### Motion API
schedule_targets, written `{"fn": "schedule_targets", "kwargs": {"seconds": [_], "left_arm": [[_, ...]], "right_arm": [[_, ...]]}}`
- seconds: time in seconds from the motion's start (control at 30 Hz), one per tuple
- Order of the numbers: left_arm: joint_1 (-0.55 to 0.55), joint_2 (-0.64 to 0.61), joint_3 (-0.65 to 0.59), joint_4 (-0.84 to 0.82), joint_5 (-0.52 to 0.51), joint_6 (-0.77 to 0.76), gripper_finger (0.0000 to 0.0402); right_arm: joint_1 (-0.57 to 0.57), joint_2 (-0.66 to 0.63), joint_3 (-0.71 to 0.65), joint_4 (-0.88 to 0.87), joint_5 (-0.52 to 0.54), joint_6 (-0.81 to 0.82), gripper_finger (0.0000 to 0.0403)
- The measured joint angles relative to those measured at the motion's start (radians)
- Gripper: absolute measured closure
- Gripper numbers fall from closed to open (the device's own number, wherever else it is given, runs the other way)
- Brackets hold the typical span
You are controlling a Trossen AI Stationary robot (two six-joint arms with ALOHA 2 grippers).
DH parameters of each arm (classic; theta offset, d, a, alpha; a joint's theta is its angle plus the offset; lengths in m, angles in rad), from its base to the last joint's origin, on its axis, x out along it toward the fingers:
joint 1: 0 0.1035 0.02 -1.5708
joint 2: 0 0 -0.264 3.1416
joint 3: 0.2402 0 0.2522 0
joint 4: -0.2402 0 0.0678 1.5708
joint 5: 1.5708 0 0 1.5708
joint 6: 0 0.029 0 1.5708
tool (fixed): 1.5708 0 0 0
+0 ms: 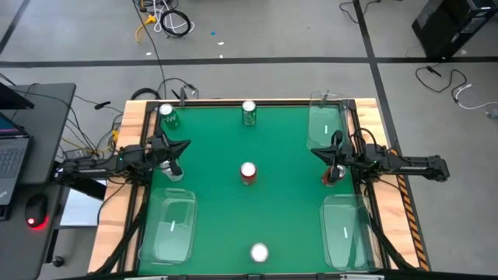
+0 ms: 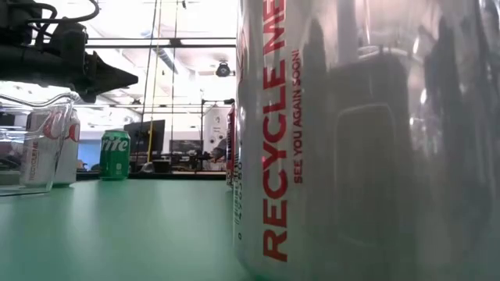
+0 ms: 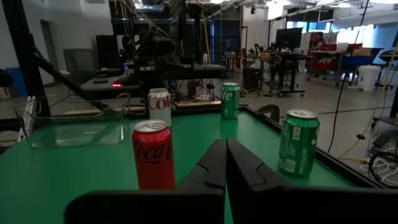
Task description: Sort soda cans
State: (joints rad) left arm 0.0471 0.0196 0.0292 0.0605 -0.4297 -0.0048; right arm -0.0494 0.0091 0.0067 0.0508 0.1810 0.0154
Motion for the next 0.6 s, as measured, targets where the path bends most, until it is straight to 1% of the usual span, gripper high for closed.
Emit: {"fn": "schedule_targets", "kwargs": {"seconds": [0.6], "left_arm": [[0.000, 0.000, 0.000, 0.000, -0.004, 0.016, 0.0390]], "right_arm": [[0.000, 0.000, 0.000, 0.000, 0.000, 0.000, 0.0401]]}}
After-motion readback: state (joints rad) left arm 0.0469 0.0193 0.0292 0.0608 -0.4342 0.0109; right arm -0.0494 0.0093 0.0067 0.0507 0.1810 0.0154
